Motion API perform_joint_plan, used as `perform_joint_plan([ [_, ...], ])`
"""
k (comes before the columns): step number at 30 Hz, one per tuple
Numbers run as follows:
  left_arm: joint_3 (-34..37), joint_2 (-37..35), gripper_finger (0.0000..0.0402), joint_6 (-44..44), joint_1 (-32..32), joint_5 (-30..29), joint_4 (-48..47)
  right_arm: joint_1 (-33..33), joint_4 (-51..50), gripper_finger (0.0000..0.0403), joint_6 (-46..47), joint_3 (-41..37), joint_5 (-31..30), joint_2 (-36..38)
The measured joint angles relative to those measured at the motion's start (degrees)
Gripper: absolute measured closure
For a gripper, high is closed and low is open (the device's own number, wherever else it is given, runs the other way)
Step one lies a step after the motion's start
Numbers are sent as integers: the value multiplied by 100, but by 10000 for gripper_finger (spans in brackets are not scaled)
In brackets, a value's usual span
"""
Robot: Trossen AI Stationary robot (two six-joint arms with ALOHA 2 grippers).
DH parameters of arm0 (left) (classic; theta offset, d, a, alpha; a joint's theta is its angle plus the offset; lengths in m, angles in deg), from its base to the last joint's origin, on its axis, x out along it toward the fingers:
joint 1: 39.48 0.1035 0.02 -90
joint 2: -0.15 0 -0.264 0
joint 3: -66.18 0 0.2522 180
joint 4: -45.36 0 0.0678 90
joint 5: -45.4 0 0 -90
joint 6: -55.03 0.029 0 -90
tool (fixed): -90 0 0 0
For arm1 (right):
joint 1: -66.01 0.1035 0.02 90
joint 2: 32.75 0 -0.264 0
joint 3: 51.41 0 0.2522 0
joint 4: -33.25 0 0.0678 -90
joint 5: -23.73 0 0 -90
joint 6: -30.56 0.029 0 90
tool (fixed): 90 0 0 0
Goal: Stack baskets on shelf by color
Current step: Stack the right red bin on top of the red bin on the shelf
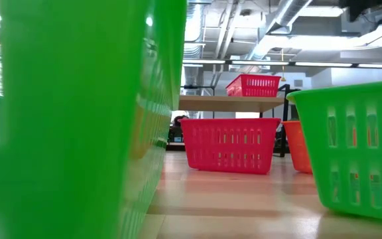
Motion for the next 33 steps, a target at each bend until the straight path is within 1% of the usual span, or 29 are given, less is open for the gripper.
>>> perform_joint_plan([
  [2, 0, 12, 209, -2, 0, 2, 0, 574, 72, 184, 613, -271, -43, -29],
  [4, 0, 17, 209, 45, 0, 2, -3, 1062, 343, 180, 1102, -523, -316, -115],
  [7, 0, 17, 209, 132, 0, 2, -6, 1484, 1026, 179, 1319, -777, -732, -320],
  [10, 0, 17, 209, 136, 0, 2, -65, 1550, 1769, 181, 798, -860, -965, -655],
  [14, 2, 17, 209, 134, 0, 0, -139, 1247, 2610, 186, -82, -860, -1044, -1269],
  [17, 0, 17, 209, 134, 0, 11, -158, 1019, 3112, 188, -1120, -860, -1051, -1725],
  [20, 0, 17, 209, 98, 0, 132, -215, 854, 3290, 191, -1985, -860, -1045, -2072],
  [22, 0, 17, 209, 70, 0, 250, -216, 709, 3248, 191, -2087, -857, -1011, -2271],
  [26, 0, 19, 209, 64, 0, 461, -236, 443, 3076, 190, -1437, -861, -1004, -2645],
  [28, 0, 17, 209, 64, -2, 461, -265, 350, 3136, 189, -947, -862, -992, -2828],
  [33, 0, 17, 209, 61, 0, 461, -274, 302, 3185, 189, 247, -860, -736, -3234],
])
